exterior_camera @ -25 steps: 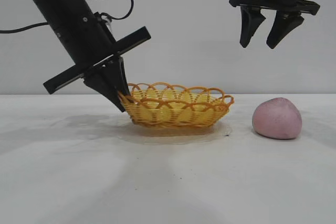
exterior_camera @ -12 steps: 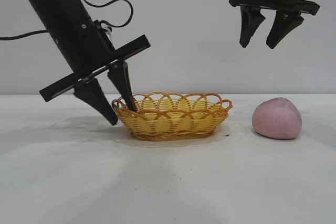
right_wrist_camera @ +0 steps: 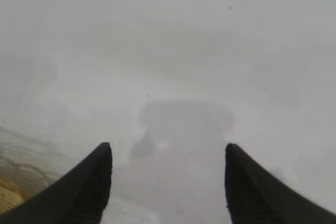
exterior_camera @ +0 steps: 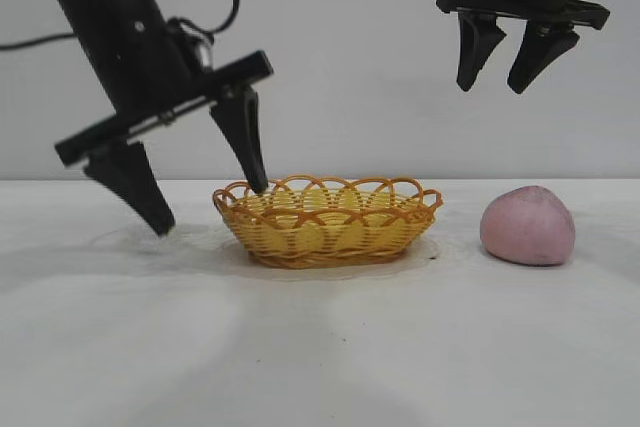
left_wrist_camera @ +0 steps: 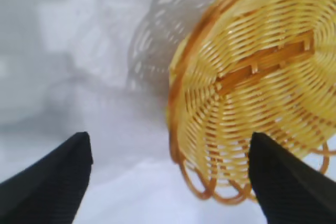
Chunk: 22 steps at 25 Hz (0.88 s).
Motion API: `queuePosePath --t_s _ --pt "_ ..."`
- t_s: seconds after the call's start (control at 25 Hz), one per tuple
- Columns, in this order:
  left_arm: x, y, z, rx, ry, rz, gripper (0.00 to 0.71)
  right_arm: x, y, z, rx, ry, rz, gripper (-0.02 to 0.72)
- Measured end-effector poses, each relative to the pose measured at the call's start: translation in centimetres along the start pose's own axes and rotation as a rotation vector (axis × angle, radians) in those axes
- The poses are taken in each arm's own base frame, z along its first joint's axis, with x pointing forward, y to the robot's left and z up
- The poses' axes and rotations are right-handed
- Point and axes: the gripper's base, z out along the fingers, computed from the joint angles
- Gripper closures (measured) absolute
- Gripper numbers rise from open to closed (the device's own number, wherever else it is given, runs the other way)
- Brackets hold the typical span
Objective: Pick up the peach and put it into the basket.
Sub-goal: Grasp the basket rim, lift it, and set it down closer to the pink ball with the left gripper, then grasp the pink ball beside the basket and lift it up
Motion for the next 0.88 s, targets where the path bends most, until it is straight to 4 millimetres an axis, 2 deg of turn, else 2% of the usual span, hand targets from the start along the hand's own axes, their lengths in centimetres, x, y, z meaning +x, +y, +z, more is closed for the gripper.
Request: queuePosePath --t_s 0.2,0.44,0.6,0.72,0.88 --pt "-0.6 -0.5 -4.1 -0.118 0.017 0.180 0.165 0.0 0.0 0.0 0.000 0.002 0.000 0.300" --pt "-1.5 0.7 -7.1 -0.385 0.122 0.376 0.165 0.1 0.0 0.0 -0.002 0.009 0.000 0.300" --pt "-2.2 1.4 -8.6 -0.490 0.138 0.417 0.165 0.1 0.0 0.0 -0.004 0.012 0.002 0.300" --pt "-2.3 3.1 -9.3 -0.496 0.162 0.369 0.165 0.1 0.1 0.0 -0.006 0.012 0.005 0.300" --pt "-2.5 7.1 -11.0 -0.505 0.164 0.257 0.165 0.1 0.1 0.0 -0.009 0.011 0.008 0.300"
